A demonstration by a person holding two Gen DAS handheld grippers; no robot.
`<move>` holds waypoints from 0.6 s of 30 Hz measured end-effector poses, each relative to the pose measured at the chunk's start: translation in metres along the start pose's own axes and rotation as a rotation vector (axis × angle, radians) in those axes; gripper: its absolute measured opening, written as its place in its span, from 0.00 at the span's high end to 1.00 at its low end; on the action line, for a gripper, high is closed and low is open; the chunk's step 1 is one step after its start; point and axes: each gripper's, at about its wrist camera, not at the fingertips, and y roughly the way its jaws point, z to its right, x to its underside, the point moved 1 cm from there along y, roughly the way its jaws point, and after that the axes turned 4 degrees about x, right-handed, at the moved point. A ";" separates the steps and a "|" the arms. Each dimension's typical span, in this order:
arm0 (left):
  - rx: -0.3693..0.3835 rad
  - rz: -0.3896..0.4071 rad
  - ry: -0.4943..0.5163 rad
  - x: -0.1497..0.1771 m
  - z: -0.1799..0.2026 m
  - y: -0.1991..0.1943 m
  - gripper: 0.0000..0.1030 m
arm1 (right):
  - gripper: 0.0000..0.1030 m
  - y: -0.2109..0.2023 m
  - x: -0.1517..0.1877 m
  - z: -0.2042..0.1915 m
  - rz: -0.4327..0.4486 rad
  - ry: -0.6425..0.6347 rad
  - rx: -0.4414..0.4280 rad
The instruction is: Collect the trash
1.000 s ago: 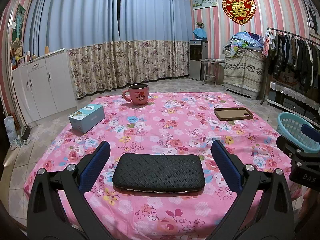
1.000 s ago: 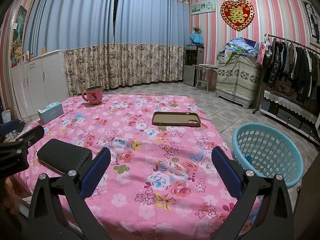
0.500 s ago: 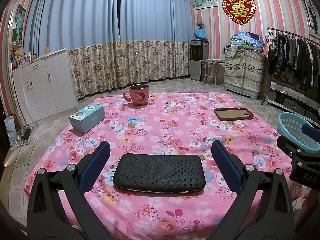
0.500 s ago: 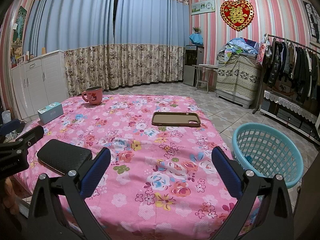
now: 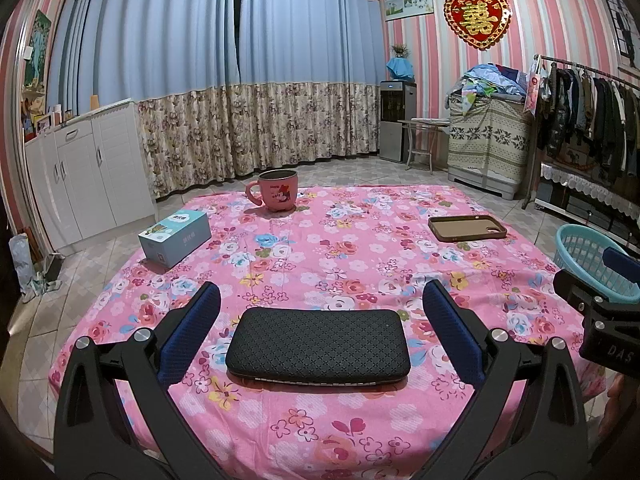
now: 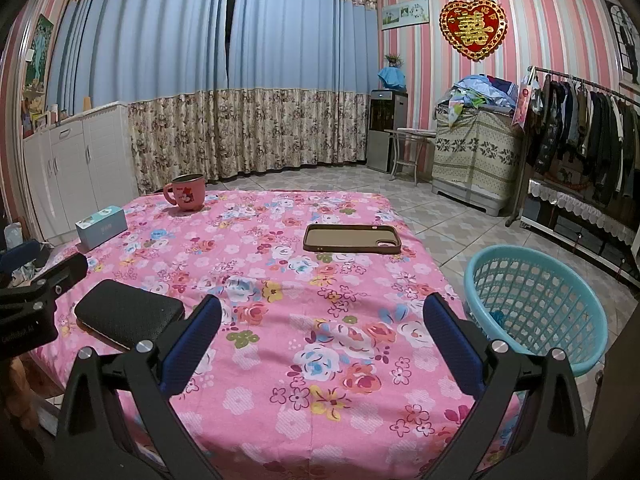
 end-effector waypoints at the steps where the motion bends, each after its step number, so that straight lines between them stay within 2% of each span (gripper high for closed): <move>1: -0.001 0.000 0.001 0.000 0.001 0.000 0.05 | 0.04 0.000 0.000 0.000 0.000 0.000 0.001; 18: 0.001 -0.002 0.006 0.000 -0.003 0.001 0.05 | 0.04 -0.001 0.001 0.001 0.001 0.004 0.001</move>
